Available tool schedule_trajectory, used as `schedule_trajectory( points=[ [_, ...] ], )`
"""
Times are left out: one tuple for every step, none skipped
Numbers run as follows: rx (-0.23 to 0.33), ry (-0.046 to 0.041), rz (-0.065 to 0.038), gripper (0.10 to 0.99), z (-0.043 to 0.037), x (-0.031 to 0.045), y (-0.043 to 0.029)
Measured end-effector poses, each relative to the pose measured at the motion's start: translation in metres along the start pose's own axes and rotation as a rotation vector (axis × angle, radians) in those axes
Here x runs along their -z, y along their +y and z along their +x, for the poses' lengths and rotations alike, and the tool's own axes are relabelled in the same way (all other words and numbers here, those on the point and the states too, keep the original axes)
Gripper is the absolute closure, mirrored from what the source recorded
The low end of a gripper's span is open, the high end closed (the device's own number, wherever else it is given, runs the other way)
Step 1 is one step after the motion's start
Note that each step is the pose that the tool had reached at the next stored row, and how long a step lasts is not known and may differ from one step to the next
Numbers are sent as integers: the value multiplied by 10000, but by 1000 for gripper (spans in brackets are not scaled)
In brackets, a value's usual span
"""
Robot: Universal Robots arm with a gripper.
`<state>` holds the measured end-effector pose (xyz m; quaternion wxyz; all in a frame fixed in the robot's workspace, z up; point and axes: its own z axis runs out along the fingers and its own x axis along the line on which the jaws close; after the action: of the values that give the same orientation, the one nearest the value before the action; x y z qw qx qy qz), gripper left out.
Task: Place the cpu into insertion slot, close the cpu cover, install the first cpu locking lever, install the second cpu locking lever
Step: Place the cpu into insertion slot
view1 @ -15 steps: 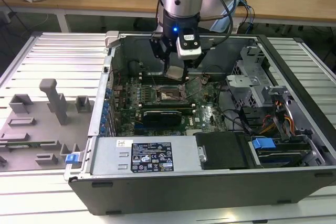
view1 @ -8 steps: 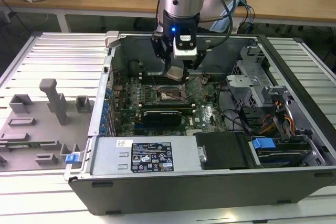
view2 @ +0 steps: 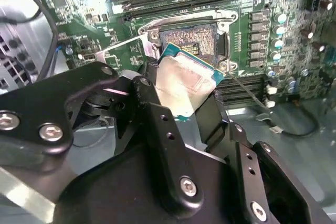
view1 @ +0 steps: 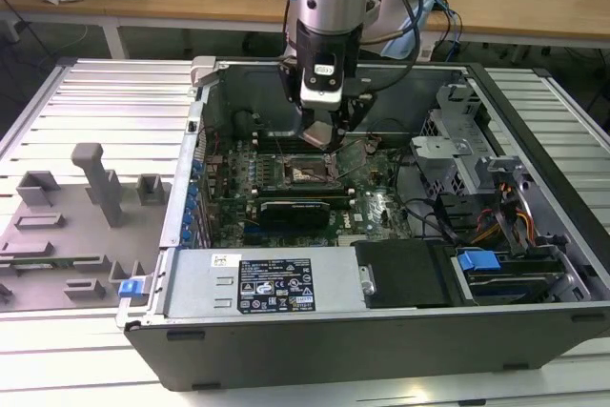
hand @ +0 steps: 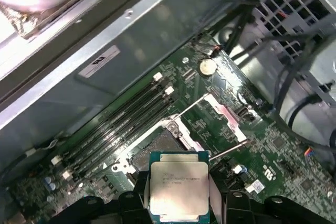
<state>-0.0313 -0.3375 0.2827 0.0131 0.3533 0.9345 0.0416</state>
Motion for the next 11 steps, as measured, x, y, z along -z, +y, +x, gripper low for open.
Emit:
schedule_trajectory(
  points=[
    [-236, -21, -1, 545, 0, -2, 0],
    [-472, -41, -2, 545, 0, -5, 0],
    [-807, -71, -3, 545, 0, -8, -1],
    [-1027, -91, -4, 545, 0, -11, -1],
    [-1252, -110, -4, 545, 0, -13, -1],
    [-1531, -135, -5, 545, 0, -16, -1],
    [-1838, -163, -6, 545, 0, -19, -2],
    [-2045, -181, -7, 545, 0, -21, -2],
    [-2183, -193, -8, 545, 0, -23, -2],
    [-2343, -207, -9, 545, 0, -24, -2],
    [-2522, -223, -9, 545, 0, -26, -2]
  ],
)
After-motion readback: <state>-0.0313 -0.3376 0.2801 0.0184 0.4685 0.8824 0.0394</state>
